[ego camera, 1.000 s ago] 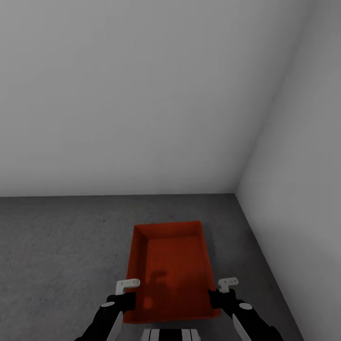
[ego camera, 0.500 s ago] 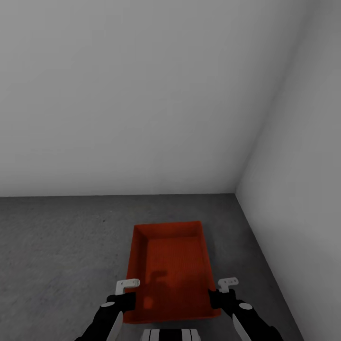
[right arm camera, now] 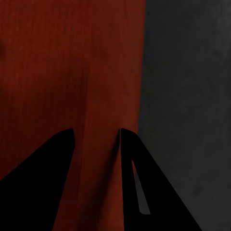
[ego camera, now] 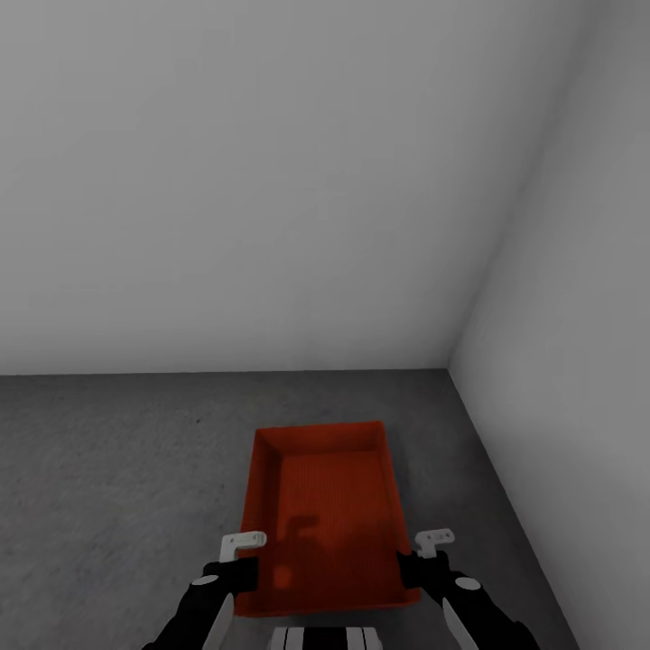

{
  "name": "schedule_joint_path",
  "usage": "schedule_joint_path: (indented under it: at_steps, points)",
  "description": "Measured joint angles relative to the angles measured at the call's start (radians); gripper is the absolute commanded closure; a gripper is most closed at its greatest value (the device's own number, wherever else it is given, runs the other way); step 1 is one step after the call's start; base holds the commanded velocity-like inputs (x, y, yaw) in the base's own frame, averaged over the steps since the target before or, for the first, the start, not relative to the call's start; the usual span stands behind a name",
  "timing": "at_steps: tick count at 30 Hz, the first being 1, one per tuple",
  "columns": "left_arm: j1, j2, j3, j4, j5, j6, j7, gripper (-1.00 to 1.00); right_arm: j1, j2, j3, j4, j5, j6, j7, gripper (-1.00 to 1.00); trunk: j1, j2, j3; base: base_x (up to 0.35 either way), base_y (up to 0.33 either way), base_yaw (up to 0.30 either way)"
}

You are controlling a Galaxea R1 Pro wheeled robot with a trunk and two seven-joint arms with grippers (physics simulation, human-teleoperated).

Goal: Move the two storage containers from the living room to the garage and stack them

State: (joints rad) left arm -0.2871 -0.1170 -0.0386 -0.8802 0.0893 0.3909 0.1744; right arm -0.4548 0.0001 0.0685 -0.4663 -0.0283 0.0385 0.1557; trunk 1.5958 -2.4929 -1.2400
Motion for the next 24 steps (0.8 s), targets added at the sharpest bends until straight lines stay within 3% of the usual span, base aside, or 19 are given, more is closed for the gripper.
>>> schedule_joint_path:
  at_steps: [7,8,9,10,12,16,24]
  points:
    - [0.000,0.003,-0.006,0.000,0.006,-0.001,0.005,1.00,0.000,0.002,0.001,0.000,0.000,0.000,-0.003,1.00,0.000,0.000,0.000,0.000,0.000,0.000]
    - [0.000,0.004,-0.006,0.000,0.006,0.000,0.005,1.00,0.000,0.002,0.001,0.000,0.001,0.000,-0.003,-1.00,0.000,0.000,0.000,0.000,0.000,0.000]
    - [0.000,0.009,0.039,-0.006,-0.001,0.009,-0.038,-1.00,0.000,0.002,-0.009,-0.029,-0.010,0.000,0.043,-1.00,0.000,0.000,0.000,0.000,0.000,0.000]
    - [0.000,0.040,0.046,0.045,0.018,-0.135,-0.050,-1.00,0.001,0.009,-0.009,-0.006,-0.009,0.000,0.045,-1.00,0.001,0.000,0.000,0.000,0.000,0.000]
    - [0.001,0.042,0.046,0.058,0.015,-0.176,-0.050,-1.00,0.001,0.010,-0.009,-0.003,-0.008,0.000,0.045,-1.00,0.001,0.000,0.000,0.000,0.000,0.000]
    - [0.000,0.042,0.046,0.068,0.015,-0.225,-0.049,-1.00,0.000,0.010,-0.009,-0.002,-0.008,-0.001,0.046,-1.00,0.001,0.000,0.000,0.000,0.000,0.000]
    - [0.000,0.042,0.047,0.072,0.017,-0.247,-0.048,-1.00,0.001,0.010,-0.009,-0.003,-0.007,-0.001,0.046,-1.00,0.001,0.000,0.000,0.000,0.000,0.000]
